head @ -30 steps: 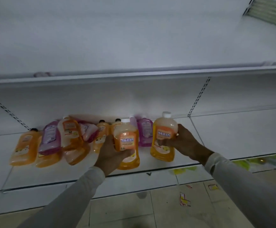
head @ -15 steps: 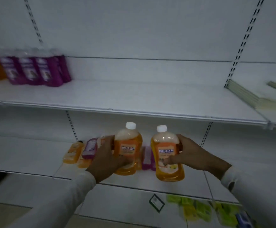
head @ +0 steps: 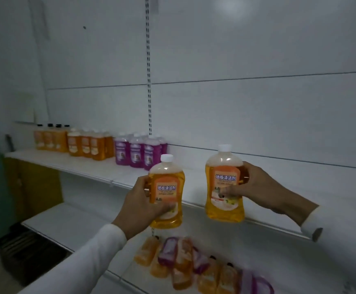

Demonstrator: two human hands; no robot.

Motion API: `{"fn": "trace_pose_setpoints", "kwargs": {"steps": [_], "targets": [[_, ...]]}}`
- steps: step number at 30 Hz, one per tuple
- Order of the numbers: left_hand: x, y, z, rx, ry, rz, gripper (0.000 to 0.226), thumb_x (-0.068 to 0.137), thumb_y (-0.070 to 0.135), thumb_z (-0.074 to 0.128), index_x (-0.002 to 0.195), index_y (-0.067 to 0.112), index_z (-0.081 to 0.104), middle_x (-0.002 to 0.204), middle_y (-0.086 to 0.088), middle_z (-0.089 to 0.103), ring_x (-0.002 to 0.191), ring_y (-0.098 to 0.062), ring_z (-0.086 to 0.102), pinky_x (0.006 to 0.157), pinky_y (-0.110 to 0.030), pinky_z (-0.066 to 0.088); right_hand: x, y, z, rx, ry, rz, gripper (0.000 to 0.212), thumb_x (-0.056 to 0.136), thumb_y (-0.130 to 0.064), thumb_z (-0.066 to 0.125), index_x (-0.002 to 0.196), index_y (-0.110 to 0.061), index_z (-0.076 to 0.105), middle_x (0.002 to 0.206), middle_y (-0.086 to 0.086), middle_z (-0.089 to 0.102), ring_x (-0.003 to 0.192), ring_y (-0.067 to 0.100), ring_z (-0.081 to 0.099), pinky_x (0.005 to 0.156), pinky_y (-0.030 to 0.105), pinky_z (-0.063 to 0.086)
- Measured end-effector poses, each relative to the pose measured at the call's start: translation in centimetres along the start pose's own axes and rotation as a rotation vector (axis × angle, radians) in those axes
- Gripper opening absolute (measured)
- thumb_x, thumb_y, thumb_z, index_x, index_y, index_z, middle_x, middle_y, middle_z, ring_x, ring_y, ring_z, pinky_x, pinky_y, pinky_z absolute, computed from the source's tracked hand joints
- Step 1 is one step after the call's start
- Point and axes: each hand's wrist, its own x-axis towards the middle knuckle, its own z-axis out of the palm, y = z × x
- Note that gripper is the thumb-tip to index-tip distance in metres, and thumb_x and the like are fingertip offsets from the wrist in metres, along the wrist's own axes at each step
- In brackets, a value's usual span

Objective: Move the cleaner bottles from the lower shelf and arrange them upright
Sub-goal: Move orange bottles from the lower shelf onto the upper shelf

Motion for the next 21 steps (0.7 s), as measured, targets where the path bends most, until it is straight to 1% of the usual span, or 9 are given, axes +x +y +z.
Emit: {"fn": "trace_pose_setpoints", "kwargs": {"steps": [5, 7, 9, 11, 13, 15, 17, 19, 21], "targets": [[2.3, -2.7, -7.1, 0.024, 0.111, -0.035, 0.071, 0.067, 0.031, 0.085, 0.12, 0.033, 0.039, 0.107, 0.019, 0.054, 0.093, -0.001, 0.056, 0.075, -0.018, 0.048, 7.0, -3.7, 6.7, -0.004, -0.09, -0.076, 0.057, 0.068, -0.028, 0.084, 0.118, -0.026, 0.056, 0.108, -0.007, 0.068, 0.097, 0.011, 0.067, 0.079, 0.026, 0.057], [3.4, -4.5, -10.6, 0.032, 0.155, -0.047, 0.072, 0.066, 0.031, 0.085, 0.121, 0.034, 0.038, 0.106, 0.02, 0.054, 0.093, 0.0, 0.055, 0.073, -0.017, 0.047, 9.9, -5.1, 10.1, -0.001, -0.123, -0.115, 0.061, 0.065, -0.033, 0.084, 0.119, -0.028, 0.055, 0.109, -0.008, 0.068, 0.098, 0.011, 0.067, 0.076, 0.024, 0.057], [4.5, -6.4, -14.2, 0.041, 0.202, -0.065, 0.073, 0.066, 0.032, 0.085, 0.122, 0.033, 0.038, 0.109, 0.016, 0.055, 0.097, -0.004, 0.056, 0.077, -0.021, 0.048, 12.9, -6.6, 13.6, 0.027, -0.147, -0.143, 0.06, 0.063, -0.034, 0.083, 0.117, -0.03, 0.055, 0.108, -0.009, 0.068, 0.096, 0.011, 0.067, 0.072, 0.022, 0.056], [5.6, -8.4, -17.8, 0.06, 0.244, -0.081, 0.072, 0.066, 0.031, 0.085, 0.122, 0.032, 0.04, 0.111, 0.014, 0.056, 0.101, -0.009, 0.057, 0.083, -0.025, 0.05, 16.1, -8.0, 16.9, 0.052, -0.18, -0.162, 0.053, 0.068, -0.029, 0.082, 0.113, -0.031, 0.056, 0.106, -0.009, 0.069, 0.091, 0.009, 0.069, 0.068, 0.02, 0.056], [6.6, -10.3, -21.5, 0.076, 0.268, -0.096, 0.072, 0.067, 0.03, 0.085, 0.124, 0.03, 0.041, 0.112, 0.013, 0.057, 0.104, -0.01, 0.057, 0.086, -0.027, 0.05, 19.3, -9.2, 20.3, 0.069, -0.217, -0.175, 0.053, 0.069, -0.028, 0.083, 0.115, -0.03, 0.057, 0.105, -0.008, 0.071, 0.092, 0.009, 0.07, 0.072, 0.024, 0.058], [7.6, -12.0, -24.9, 0.083, 0.29, -0.109, 0.072, 0.067, 0.029, 0.085, 0.124, 0.029, 0.041, 0.113, 0.012, 0.058, 0.105, -0.011, 0.059, 0.085, -0.027, 0.051, 22.4, -10.3, 23.5, 0.085, -0.251, -0.187, 0.059, 0.067, -0.031, 0.084, 0.119, -0.029, 0.056, 0.108, -0.007, 0.071, 0.096, 0.012, 0.07, 0.081, 0.032, 0.059], [8.7, -14.0, -27.8, 0.088, 0.327, -0.135, 0.073, 0.066, 0.029, 0.086, 0.125, 0.026, 0.043, 0.114, 0.01, 0.06, 0.106, -0.012, 0.06, 0.088, -0.032, 0.054, 25.2, -11.4, 26.5, 0.112, -0.289, -0.2, 0.063, 0.064, -0.032, 0.085, 0.12, -0.028, 0.056, 0.11, -0.005, 0.071, 0.098, 0.014, 0.07, 0.085, 0.039, 0.059], [9.7, -15.8, -30.5, 0.097, 0.366, -0.158, 0.072, 0.066, 0.029, 0.086, 0.124, 0.026, 0.044, 0.114, 0.01, 0.061, 0.104, -0.012, 0.061, 0.09, -0.036, 0.055, 28.0, -12.4, 29.6, 0.129, -0.316, -0.215, 0.064, 0.065, -0.03, 0.086, 0.121, -0.027, 0.057, 0.11, -0.005, 0.072, 0.098, 0.014, 0.07, 0.086, 0.04, 0.058], [11.0, -17.5, -32.6, 0.111, 0.393, -0.158, 0.068, 0.066, 0.028, 0.086, 0.121, 0.028, 0.045, 0.111, 0.012, 0.062, 0.102, -0.009, 0.062, 0.085, -0.031, 0.055, 30.9, -13.0, 32.4, 0.122, -0.335, -0.239, 0.062, 0.066, -0.029, 0.086, 0.121, -0.028, 0.057, 0.11, -0.006, 0.071, 0.098, 0.013, 0.07, 0.085, 0.039, 0.059]]}}
